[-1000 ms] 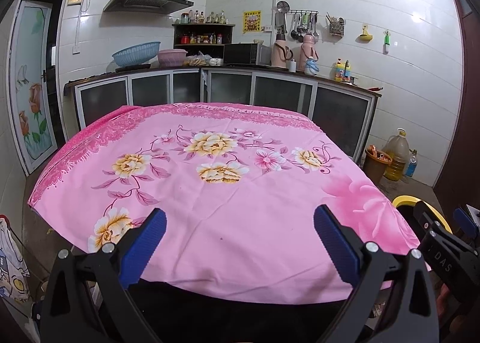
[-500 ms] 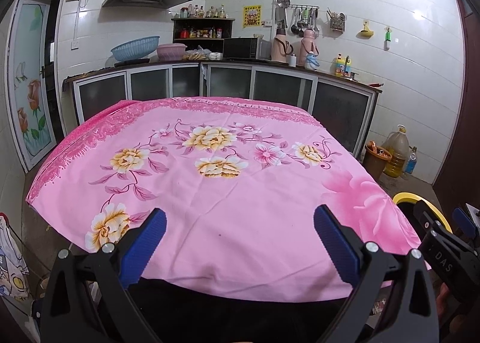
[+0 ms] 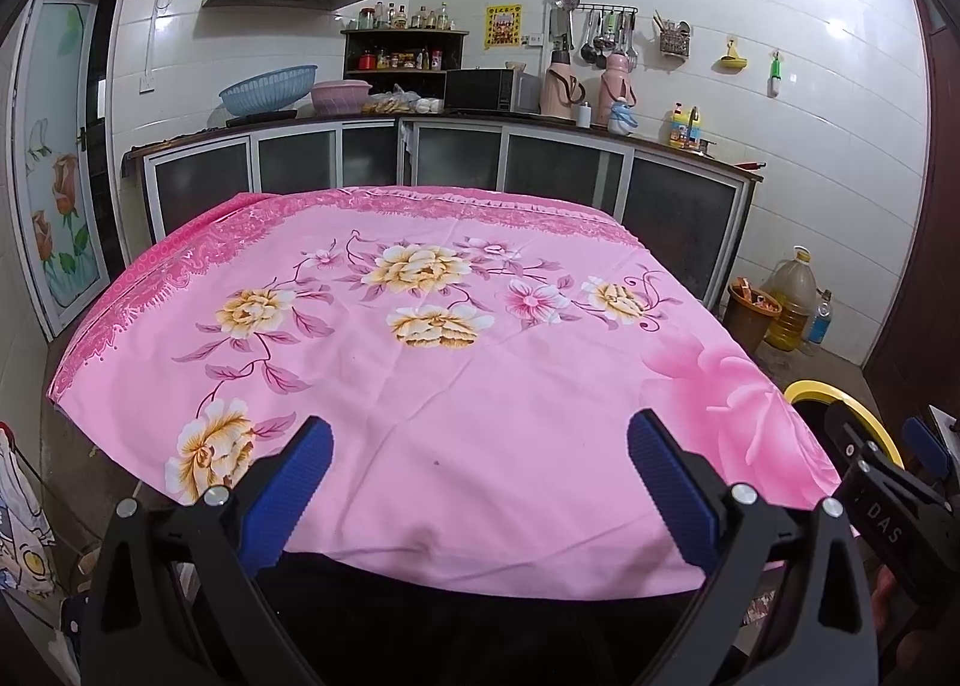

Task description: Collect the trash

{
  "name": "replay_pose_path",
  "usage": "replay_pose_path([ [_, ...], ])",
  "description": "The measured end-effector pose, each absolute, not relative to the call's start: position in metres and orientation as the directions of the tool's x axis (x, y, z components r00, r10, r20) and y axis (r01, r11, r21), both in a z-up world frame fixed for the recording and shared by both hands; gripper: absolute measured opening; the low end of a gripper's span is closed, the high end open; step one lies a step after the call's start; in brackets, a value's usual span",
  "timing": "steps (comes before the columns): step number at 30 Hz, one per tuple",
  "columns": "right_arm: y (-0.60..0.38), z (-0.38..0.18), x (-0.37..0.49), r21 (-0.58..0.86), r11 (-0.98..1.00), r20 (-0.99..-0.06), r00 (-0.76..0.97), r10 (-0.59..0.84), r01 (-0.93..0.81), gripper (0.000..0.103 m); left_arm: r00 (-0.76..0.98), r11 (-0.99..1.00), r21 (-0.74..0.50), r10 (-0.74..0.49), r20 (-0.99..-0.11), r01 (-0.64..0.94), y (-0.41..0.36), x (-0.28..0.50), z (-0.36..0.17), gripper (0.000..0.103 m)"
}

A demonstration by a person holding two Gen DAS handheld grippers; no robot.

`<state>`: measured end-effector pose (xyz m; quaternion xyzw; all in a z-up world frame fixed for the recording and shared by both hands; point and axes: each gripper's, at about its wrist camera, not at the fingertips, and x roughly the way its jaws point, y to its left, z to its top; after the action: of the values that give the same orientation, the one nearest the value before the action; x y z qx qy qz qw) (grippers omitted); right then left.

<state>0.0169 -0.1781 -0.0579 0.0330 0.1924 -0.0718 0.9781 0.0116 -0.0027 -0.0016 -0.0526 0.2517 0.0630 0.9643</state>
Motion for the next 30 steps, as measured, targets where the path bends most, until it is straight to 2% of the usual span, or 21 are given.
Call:
replay_pose_path([
  [30,-0.1783,-0.0624,0.0180,0.041,0.987,-0.389,0.912,-0.130,0.158,0.095,0.861,0.987,-0.067,0.091,-0.500,-0.143,-0.0046,0.0117,-0.0022,0.095],
])
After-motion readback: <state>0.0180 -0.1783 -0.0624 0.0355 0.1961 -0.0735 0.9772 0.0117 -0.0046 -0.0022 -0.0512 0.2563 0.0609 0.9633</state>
